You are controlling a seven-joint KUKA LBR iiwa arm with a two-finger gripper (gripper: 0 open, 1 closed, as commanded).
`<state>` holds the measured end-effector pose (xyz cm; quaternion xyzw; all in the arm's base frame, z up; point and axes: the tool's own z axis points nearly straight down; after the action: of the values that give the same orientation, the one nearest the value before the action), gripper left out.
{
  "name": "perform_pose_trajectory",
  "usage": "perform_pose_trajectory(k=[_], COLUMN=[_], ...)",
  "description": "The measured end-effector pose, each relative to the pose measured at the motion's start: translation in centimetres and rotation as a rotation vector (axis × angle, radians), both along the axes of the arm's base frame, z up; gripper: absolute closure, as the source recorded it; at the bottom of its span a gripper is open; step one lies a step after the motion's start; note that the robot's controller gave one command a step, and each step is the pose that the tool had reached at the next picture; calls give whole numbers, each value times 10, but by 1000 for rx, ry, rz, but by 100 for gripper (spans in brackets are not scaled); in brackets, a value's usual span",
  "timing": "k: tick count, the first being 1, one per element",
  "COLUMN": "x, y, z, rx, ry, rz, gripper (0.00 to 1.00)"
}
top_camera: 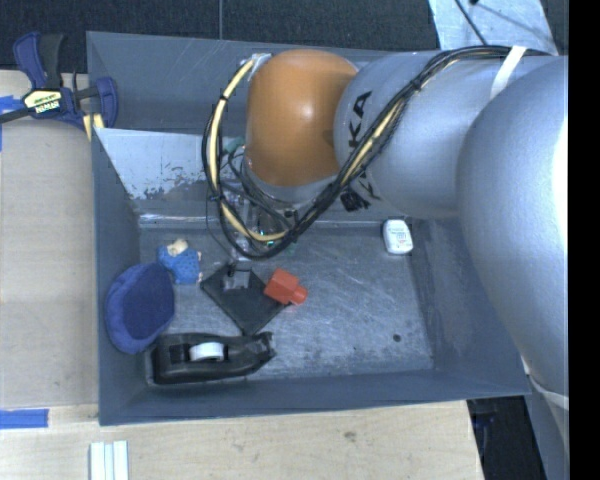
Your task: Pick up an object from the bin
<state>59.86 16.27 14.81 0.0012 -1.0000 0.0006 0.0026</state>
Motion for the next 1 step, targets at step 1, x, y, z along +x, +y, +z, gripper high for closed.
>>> perform_pose_trajectory(k=[1], x=[-32], y=[-61], z=[-81], rx=[-2], ry=[0], rz=[20], gripper=[0])
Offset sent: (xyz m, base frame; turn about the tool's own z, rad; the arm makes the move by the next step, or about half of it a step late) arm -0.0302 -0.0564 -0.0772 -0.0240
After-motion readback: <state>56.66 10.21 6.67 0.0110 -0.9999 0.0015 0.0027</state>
